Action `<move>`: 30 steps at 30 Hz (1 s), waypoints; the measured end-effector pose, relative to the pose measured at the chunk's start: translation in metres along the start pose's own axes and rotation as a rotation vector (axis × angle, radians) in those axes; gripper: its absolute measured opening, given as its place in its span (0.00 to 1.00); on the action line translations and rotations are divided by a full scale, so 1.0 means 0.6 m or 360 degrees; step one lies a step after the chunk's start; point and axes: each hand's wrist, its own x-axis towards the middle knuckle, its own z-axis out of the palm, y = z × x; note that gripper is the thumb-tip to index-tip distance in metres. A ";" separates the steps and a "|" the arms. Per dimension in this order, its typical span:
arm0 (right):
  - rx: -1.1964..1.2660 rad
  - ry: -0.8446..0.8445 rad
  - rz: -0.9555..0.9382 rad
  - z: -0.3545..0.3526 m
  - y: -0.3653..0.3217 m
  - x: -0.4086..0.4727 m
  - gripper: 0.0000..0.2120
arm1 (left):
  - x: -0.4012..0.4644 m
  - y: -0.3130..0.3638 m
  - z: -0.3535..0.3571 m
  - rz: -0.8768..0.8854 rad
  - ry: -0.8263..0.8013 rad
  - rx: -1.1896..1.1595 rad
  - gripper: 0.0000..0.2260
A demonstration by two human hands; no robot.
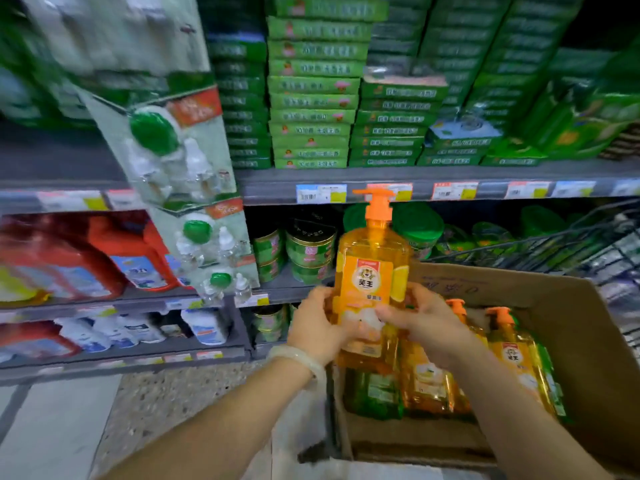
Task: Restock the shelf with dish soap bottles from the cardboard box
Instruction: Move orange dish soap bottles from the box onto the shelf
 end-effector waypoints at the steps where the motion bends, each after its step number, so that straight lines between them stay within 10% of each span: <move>1: 0.0017 -0.0016 -0.0042 0.025 -0.014 -0.014 0.23 | -0.014 0.004 -0.030 0.0040 0.0031 -0.0005 0.25; 30: -0.0181 -0.1177 -0.0637 1.025 -0.215 -0.109 0.16 | -0.361 -0.190 -0.910 0.0159 0.1388 -0.0256 0.25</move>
